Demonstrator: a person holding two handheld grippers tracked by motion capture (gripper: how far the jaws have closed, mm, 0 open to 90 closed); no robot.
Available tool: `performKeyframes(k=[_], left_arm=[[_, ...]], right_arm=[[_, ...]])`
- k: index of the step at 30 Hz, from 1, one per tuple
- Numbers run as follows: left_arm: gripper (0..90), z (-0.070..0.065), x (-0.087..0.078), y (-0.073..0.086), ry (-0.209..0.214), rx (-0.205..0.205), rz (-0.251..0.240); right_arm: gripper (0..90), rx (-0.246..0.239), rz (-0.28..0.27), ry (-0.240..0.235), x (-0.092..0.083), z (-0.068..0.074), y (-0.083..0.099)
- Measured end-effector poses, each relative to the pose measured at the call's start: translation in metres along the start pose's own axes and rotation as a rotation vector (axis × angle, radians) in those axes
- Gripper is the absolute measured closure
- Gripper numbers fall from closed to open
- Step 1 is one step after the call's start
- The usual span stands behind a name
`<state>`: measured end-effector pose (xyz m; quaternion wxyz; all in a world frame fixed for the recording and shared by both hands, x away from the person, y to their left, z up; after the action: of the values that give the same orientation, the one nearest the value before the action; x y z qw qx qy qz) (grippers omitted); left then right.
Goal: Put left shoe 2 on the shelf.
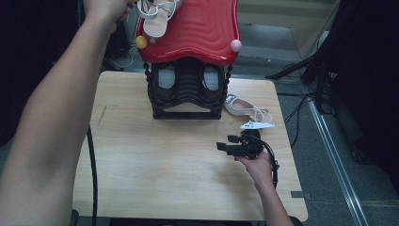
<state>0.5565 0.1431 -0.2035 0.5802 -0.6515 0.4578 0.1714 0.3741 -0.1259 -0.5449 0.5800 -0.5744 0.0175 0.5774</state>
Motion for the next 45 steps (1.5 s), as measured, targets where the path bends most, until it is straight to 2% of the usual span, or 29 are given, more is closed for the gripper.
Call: performKeyframes(k=[2, 4, 5, 9, 14, 15, 17, 21, 26, 31, 32, 34, 36, 38, 43, 45], left_arm=[[83.2, -0.002, 0.008, 0.000, -0.016, -0.001, -0.002], [83.2, -0.003, 0.013, 0.000, 0.001, -0.007, -0.014], [83.1, -0.003, 0.015, 0.001, 0.007, -0.001, -0.004], [82.5, -0.001, 0.020, 0.005, -0.021, 0.021, -0.002], [81.3, -0.002, 0.022, 0.012, -0.012, 0.020, 0.000], [80.2, -0.003, 0.022, 0.013, -0.009, 0.020, 0.001], [76.8, -0.006, 0.023, 0.016, -0.019, 0.049, 0.012], [69.0, -0.009, 0.023, 0.020, -0.004, 0.071, 0.044], [58.9, -0.011, 0.015, 0.019, 0.003, 0.083, 0.037], [54.9, -0.010, 0.003, 0.019, 0.006, 0.100, 0.024], [54.3, -0.010, -0.001, 0.020, 0.008, 0.115, 0.018], [52.8, -0.008, -0.006, 0.021, -0.017, 0.140, -0.004], [51.8, -0.008, -0.011, 0.022, 0.005, 0.136, -0.006], [50.9, -0.006, -0.014, 0.024, 0.007, 0.134, -0.001], [46.6, -0.005, -0.021, 0.032, 0.043, 0.158, 0.013], [46.7, -0.002, -0.022, 0.035, 0.035, 0.156, 0.006]], right_arm=[[34.3, -0.002, 0.001, 0.002, 0.000, 0.000, 0.000], [34.3, -0.001, 0.003, 0.003, 0.000, 0.000, 0.000], [34.3, -0.002, 0.000, 0.001, 0.000, 0.000, 0.000], [34.3, 0.002, 0.001, -0.001, 0.000, 0.000, 0.001], [34.3, -0.004, 0.001, 0.004, 0.000, 0.001, 0.000], [34.3, -0.006, 0.001, 0.005, 0.000, 0.001, 0.000], [34.3, -0.003, 0.002, 0.006, 0.000, 0.000, 0.000], [36.2, 0.000, 0.000, -0.004, 0.000, 0.001, 0.000], [35.9, -0.002, -0.003, 0.003, -0.001, 0.000, 0.000], [37.8, -0.015, 0.003, 0.012, -0.001, 0.000, 0.001], [37.8, -0.016, 0.005, 0.014, -0.001, 0.000, 0.001], [37.8, -0.026, 0.006, 0.023, -0.001, 0.000, 0.001], [37.8, -0.034, 0.009, 0.030, 0.000, 0.000, 0.001], [37.8, -0.031, 0.012, 0.028, 0.000, 0.000, 0.001], [37.3, -0.035, 0.010, 0.048, 0.001, -0.001, 0.000], [37.6, -0.039, 0.010, 0.050, 0.001, 0.000, 0.000]])
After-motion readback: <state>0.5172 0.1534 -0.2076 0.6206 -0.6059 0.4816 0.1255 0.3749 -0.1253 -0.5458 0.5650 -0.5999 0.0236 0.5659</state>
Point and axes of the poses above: each handheld gripper's, and its own axes: x roughly forward along the jaws, y roughly out of its underside, z roughly to its left, the point moved 10 cm from there along x, roughly forward along the jaws, and after that the axes turned 7 degrees about z, right-handed, at the moved point
